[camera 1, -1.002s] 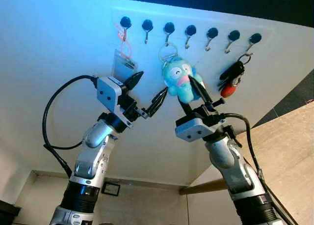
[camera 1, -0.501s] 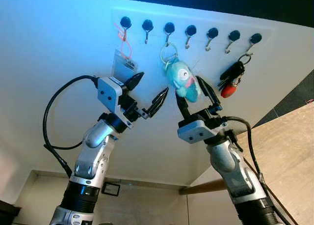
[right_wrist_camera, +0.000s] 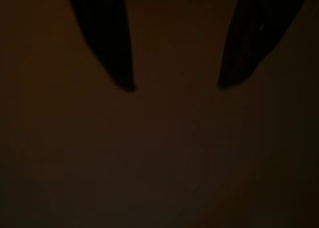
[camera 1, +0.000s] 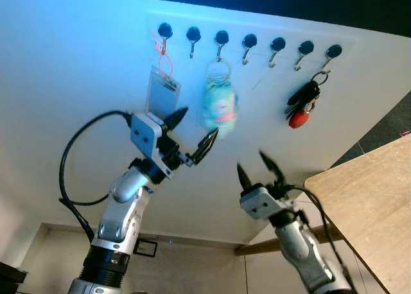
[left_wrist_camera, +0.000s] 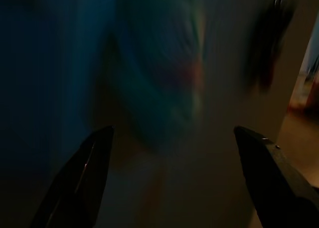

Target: Hang keys on a hook

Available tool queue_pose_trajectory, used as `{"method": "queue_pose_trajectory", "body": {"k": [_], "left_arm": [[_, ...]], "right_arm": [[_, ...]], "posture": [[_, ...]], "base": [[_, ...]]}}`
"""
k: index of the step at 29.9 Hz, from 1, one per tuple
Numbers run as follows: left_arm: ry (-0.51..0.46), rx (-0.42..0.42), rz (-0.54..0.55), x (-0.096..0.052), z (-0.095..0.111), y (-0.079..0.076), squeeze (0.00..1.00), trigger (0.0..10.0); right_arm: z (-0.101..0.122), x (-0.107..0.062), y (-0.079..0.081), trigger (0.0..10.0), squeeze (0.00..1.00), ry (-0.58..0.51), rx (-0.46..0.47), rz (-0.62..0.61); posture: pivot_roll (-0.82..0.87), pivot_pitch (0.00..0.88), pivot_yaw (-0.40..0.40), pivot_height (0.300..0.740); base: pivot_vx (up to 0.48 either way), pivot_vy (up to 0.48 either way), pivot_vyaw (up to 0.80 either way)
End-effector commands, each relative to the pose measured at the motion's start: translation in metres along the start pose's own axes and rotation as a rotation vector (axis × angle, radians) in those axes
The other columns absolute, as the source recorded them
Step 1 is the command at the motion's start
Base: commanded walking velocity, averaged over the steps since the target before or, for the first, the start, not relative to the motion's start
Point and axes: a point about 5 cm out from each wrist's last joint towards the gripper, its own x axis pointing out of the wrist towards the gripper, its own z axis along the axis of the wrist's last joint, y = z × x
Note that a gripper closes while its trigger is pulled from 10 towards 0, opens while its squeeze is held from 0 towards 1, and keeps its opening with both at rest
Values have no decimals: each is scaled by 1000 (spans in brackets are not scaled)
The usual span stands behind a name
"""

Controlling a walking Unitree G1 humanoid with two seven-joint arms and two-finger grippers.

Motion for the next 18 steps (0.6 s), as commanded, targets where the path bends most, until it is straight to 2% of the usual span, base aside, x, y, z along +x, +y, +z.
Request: {"method": "queue_pose_trajectory", "body": {"k": [1, 2, 3, 4, 5, 6, 7, 9, 10, 11, 12, 13, 14, 15, 18], "left_arm": [[72, 7, 4, -8, -17, -1, 0, 10000], [72, 7, 4, -8, -17, -1, 0, 10000], [181, 24, 17, -20, -38, -1, 0, 10000], [334, 35, 45, -36, -63, 1, 0, 10000], [334, 35, 45, -36, -63, 1, 0, 10000], [474, 45, 89, -52, -85, 5, 0, 10000], [632, 69, 149, -72, -106, 10, 0, 10000], [632, 69, 149, -72, -106, 10, 0, 10000], [783, 66, 256, -95, -126, 16, 0, 10000], [899, 47, 382, -119, -140, 22, 0, 10000], [988, 13, 491, -139, -150, 23, 0, 10000], [1042, -29, 575, -154, -156, 22, 0, 10000], [1042, -29, 575, -154, -156, 22, 0, 10000], [1081, -71, 636, -166, -161, 18, 0, 10000], [1096, -102, 668, -173, -163, 15, 0, 10000]], "right_arm": [[-20, -9, 9, 10000, 0, 116, 40, 47], [-20, -9, 9, 10000, 0, 116, 40, 47], [-34, -18, 19, 10000, 0, 200, 35, 100], [-48, -28, 29, 10000, 0, 298, 59, 150], [-48, -28, 29, 10000, 0, 298, 59, 150], [-59, -37, 38, 10000, 0, 398, 100, 186], [-69, -45, 44, 10000, 0, 504, 185, 197], [-69, -45, 44, 10000, 0, 504, 185, 197], [-78, -53, 50, 10000, 0, 611, 278, 191], [-82, -56, 54, 10000, 0, 666, 363, 170], [-84, -58, 56, 10000, 0, 705, 401, 151], [-85, -58, 56, 10000, 0, 722, 414, 137], [-85, -58, 56, 10000, 0, 722, 414, 137], [-86, -58, 58, 10000, 0, 738, 435, 145], [-86, -58, 60, 10000, 0, 751, 456, 159]], "posture": [[64, 36, -81, 740], [64, 36, -81, 740], [64, 36, -81, 740], [64, 31, -76, 740], [64, 31, -76, 740], [74, 25, -79, 740], [74, 24, -81, 740], [74, 24, -81, 740], [79, 18, -86, 740], [79, 18, -86, 740], [85, 11, -93, 740], [79, 6, -94, 740], [79, 6, -94, 740], [79, 6, -94, 740], [69, 0, -96, 740]], "base": [[0, 0, 0], [0, 0, 0], [0, 0, 0], [0, 0, 0], [0, 0, 0], [0, 0, 0], [0, 0, 0], [0, 0, 0], [0, 0, 0], [0, 0, 0], [0, 0, 0], [0, 0, 0], [0, 0, 0], [0, 0, 0], [0, 0, 0]]}}
